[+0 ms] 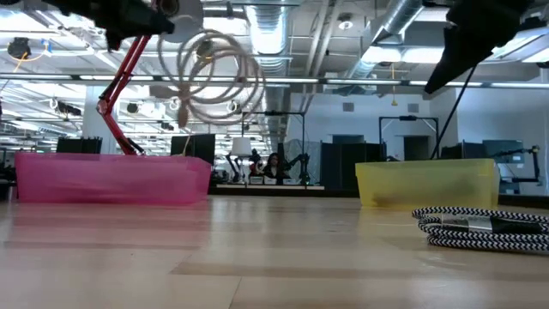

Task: Pick & Place USB Port
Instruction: Put the brown USB cable into the pink bin, then put the white USB cable into the yellow bin

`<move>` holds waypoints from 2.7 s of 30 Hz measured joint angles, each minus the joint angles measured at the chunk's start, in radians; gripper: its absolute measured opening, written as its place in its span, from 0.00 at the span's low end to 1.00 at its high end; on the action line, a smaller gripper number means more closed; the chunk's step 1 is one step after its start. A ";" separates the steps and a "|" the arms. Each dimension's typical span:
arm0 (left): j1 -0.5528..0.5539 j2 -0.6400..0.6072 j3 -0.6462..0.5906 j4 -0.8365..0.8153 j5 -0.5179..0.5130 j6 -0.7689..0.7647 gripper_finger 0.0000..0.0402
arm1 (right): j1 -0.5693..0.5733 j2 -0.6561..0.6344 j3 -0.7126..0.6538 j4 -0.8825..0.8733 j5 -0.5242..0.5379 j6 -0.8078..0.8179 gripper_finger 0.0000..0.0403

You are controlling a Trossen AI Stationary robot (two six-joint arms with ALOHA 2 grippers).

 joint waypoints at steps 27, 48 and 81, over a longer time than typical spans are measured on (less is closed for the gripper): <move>-0.139 0.081 0.000 -0.752 -0.166 -0.538 0.03 | 0.002 0.000 0.000 0.007 0.024 0.010 0.33; -0.069 0.180 0.000 -0.734 -0.255 -0.529 0.46 | 0.002 0.000 0.000 0.021 0.021 0.009 0.33; 0.046 0.179 0.000 -0.025 0.258 -0.140 0.52 | 0.002 0.000 0.000 0.032 0.008 0.007 0.33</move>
